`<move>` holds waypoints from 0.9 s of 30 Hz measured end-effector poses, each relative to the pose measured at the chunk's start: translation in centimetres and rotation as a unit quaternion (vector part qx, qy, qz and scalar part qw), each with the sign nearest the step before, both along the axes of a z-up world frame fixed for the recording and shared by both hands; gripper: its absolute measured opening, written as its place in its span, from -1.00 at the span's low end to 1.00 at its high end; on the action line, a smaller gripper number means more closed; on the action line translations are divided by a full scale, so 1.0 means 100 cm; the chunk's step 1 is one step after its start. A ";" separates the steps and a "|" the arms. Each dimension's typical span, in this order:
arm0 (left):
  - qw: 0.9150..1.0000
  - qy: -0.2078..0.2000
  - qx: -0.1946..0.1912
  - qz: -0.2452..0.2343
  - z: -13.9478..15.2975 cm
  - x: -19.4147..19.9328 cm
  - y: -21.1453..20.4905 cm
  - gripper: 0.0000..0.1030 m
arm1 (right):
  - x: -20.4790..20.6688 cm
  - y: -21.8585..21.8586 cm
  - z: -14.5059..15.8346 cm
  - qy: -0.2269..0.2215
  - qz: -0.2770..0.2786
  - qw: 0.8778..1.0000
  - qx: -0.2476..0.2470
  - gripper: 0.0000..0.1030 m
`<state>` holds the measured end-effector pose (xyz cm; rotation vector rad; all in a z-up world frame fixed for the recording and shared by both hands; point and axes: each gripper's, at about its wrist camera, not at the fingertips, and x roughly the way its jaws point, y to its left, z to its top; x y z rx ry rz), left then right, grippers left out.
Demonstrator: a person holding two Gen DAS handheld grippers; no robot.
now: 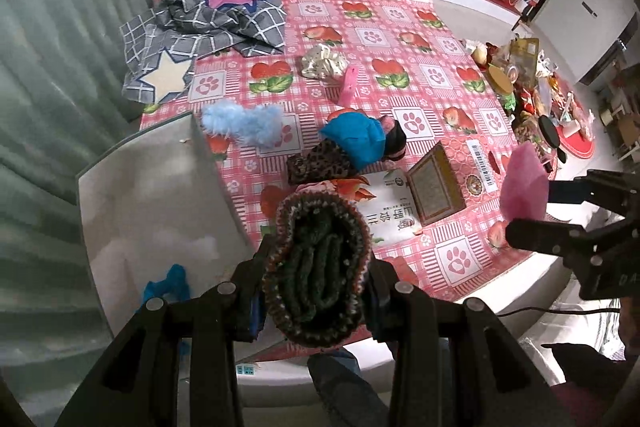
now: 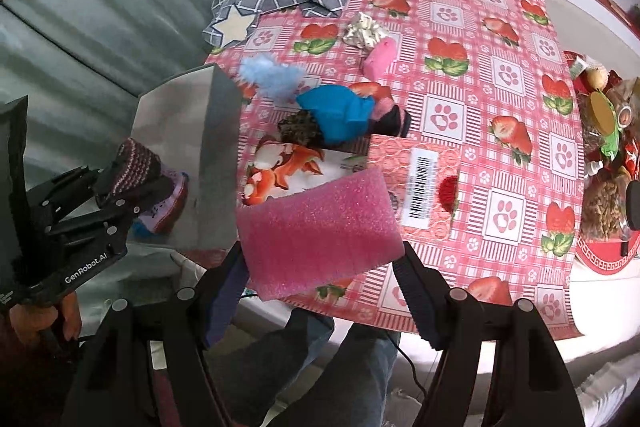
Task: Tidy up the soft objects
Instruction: 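Carry the brown knit pad and pink sponge over the white box with both tools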
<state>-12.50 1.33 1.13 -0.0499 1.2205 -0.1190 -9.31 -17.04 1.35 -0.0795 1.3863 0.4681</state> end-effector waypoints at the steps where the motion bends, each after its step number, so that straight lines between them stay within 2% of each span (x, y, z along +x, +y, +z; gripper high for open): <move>1: 1.000 -0.001 -0.001 0.003 0.001 -0.002 0.003 -0.20 | -0.001 0.003 0.000 0.000 0.002 1.000 0.000 0.42; 18: 0.995 -0.015 -0.015 0.095 0.004 -0.038 0.064 -0.20 | -0.016 0.071 0.009 -0.012 0.083 0.996 -0.014 0.42; 27: 0.993 -0.012 -0.016 0.116 0.000 -0.054 0.081 -0.20 | -0.026 0.096 0.008 -0.012 0.115 0.993 -0.018 0.42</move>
